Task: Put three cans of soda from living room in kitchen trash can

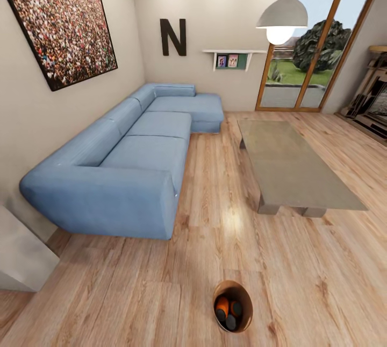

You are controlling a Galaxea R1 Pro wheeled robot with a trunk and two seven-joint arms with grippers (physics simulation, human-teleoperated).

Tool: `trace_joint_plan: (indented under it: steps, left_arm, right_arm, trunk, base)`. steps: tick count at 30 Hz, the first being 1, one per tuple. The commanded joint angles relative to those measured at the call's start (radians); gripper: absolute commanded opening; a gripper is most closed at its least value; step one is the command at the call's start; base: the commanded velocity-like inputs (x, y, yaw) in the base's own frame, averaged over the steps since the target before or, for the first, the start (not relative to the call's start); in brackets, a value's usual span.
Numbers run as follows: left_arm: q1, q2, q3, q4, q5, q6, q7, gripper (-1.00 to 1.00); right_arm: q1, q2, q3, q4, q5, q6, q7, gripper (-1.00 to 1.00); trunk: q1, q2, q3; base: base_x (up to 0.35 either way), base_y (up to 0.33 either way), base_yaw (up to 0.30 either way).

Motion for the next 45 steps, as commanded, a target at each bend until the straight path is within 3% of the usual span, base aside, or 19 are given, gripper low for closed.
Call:
trace_joint_plan:
  steps: [1,16,29,45]
  left_arm:
    - [0.000,0.000,0.000,0.000,0.000,-0.001,0.000,1.00]
    - [0.004,0.000,0.000,0.003,-0.003,-0.001,0.001,1.00]
    - [0.014,-0.005,0.001,0.022,-0.004,0.003,0.001,1.00]
    - [0.014,-0.007,0.002,0.025,-0.003,0.003,0.001,1.00]
  right_arm:
    - [0.000,0.000,0.000,0.000,0.000,0.000,0.000,1.00]
    - [0.000,0.001,0.003,0.011,0.003,0.000,0.001,1.00]
    - [0.000,0.029,0.004,0.017,0.004,0.002,0.002,1.00]
    - [0.000,0.035,0.006,0.017,0.005,0.002,0.002,1.00]
  trunk:
    - [0.000,0.000,0.000]
    - [0.000,0.000,0.000]
    - [0.000,0.000,0.000]
    - [0.000,0.000,0.000]
  base:
    - [0.000,0.000,0.000]
    - [0.000,0.000,0.000]
    - [0.000,0.000,0.000]
    - [0.000,0.000,0.000]
